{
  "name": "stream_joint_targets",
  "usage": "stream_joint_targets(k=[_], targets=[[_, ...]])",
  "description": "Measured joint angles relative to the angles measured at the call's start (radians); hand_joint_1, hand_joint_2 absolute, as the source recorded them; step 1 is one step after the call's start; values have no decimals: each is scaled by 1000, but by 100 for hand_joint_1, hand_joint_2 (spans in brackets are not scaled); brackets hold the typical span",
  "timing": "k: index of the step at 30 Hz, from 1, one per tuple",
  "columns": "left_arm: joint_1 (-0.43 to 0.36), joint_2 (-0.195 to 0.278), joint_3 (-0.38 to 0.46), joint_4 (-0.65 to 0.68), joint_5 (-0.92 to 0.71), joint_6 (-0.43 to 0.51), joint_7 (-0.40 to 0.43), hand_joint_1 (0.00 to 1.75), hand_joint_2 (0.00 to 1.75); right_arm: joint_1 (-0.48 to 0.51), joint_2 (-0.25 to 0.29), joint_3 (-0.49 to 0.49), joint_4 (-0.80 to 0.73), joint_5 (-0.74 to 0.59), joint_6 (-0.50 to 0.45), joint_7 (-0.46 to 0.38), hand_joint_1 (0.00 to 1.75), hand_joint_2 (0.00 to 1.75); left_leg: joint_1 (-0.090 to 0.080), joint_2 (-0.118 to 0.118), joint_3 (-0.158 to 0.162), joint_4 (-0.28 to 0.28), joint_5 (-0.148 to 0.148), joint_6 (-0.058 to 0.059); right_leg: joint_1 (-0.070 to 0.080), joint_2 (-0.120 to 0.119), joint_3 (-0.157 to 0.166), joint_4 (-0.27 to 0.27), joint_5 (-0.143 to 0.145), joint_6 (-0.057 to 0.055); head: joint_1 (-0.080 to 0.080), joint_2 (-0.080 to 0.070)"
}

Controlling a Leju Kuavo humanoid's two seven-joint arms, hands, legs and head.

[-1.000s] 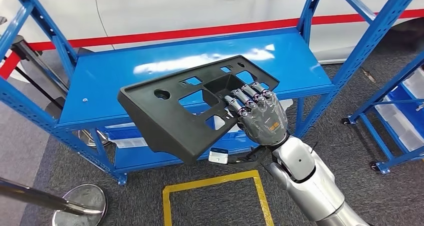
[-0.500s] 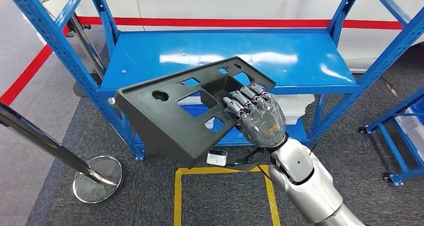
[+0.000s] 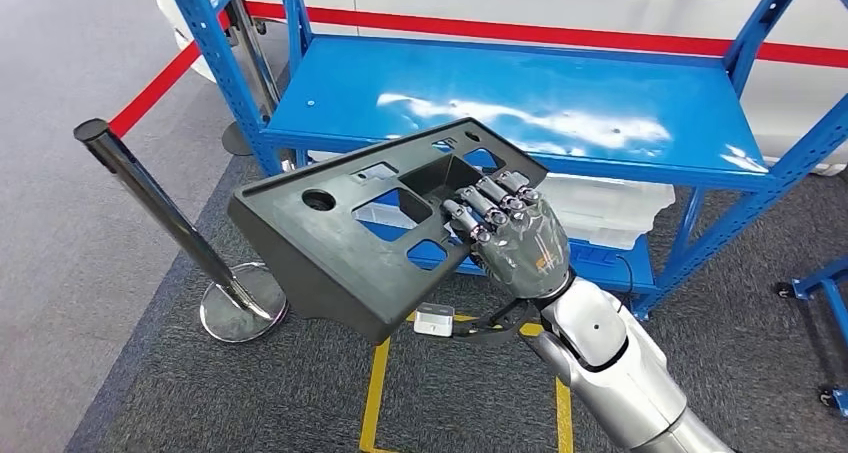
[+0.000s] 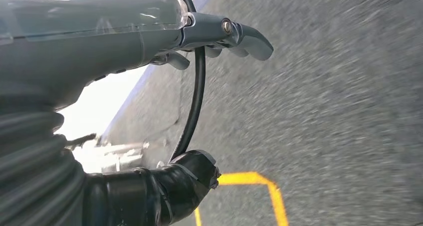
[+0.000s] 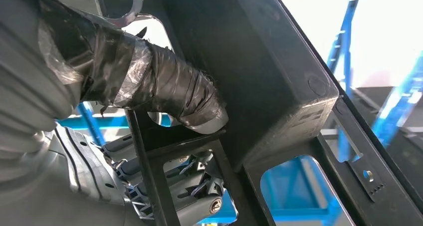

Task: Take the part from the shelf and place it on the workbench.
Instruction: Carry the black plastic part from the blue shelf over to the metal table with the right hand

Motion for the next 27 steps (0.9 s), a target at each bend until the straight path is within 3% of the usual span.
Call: stream_joint_targets(k=[2,3,5,6,7,9,10,11,12,13,15,17,19,21,22,23,25,26,27], targets=[[-3,1,0,0,-1,0,0,0,175,0,0,0,-1,1,0,0,175,175,-7,35,116,-152,-15,11,2,-22,-15,6,14,10,0,0],[-5,2,0,0,-1,0,0,0,175,-1,0,0,-2,2,0,0,175,175,-12,45,148,-205,-30,18,3,-34,-18,6,21,16,0,0],[-3,2,0,0,-1,0,-1,0,175,-1,0,1,-3,3,0,0,175,175,-18,34,156,-243,-33,37,3,-55,-20,3,35,29,1,0],[0,2,0,0,-1,0,-2,0,175,-1,-1,1,-3,3,0,0,175,175,-17,26,148,-246,-23,46,0,-46,-22,7,29,35,1,0],[2,2,0,0,-1,0,-2,0,175,-1,-1,2,-3,4,0,1,175,175,-16,18,141,-249,-11,57,-2,-24,-29,24,6,40,1,0],[2,1,0,0,-1,0,-1,0,175,2,-3,2,-2,5,-1,2,175,175,-14,4,117,-250,15,73,-6,42,-57,113,-87,45,1,0],[1,1,0,0,-1,0,-1,0,175,4,-4,2,-2,6,-1,2,175,175,-16,-5,101,-248,27,78,-5,62,-73,176,-134,44,2,0],[0,1,0,0,-1,0,-1,0,175,6,-5,3,-1,8,-1,2,175,175,-17,-16,83,-244,38,79,-5,73,-84,234,-164,43,1,0],[0,1,0,0,-1,0,-1,0,175,8,-6,3,0,8,-1,3,175,175,-18,-28,65,-239,48,79,-4,76,-85,270,-170,41,1,0],[0,1,0,0,-1,0,-1,0,175,10,-6,3,1,9,-1,3,175,175,-19,-40,46,-232,58,77,-4,78,-69,273,-156,40,1,0],[1,1,0,0,1,0,-1,0,175,10,-6,3,1,10,-1,3,175,175,-18,-64,11,-214,73,72,-4,93,10,181,-107,34,1,0],[0,0,0,0,2,0,-2,0,175,8,-6,4,2,13,-1,3,175,175,-19,-85,-16,-197,85,63,-4,127,89,61,-99,29,1,0],[1,-1,1,0,4,0,-2,0,175,8,-6,5,4,18,-1,3,175,175,-20,-105,-29,-191,101,50,-1,141,109,18,-108,25,1,0],[5,-2,2,0,6,0,-2,0,175,5,-6,7,7,21,0,3,175,175,-18,-116,-36,-192,112,38,-3,120,97,15,-93,16,1,0],[7,-2,2,0,6,0,-1,0,175,4,-6,7,8,21,0,5,175,175,-18,-105,-44,-181,98,33,-4,108,90,12,-83,8,0,0],[8,-3,2,0,7,0,-1,0,175,3,-6,7,10,21,0,7,175,175,-17,-87,-57,-151,64,29,-6,95,81,9,-72,0,-1,0],[5,-3,3,0,7,0,-1,0,175,2,-6,7,12,22,0,14,175,175,-13,-43,-90,-39,-35,20,-3,71,58,7,-52,-8,-4,0],[3,-3,3,0,7,0,-1,0,175,2,-6,7,14,22,0,16,175,175,-10,-32,-104,26,-71,15,-1,58,44,8,-42,-9,-4,0],[2,-4,3,0,8,0,-1,0,175,2,-6,7,16,23,-1,18,175,175,-7,-27,-108,74,-82,12,0,45,30,9,-32,-8,-4,0]])
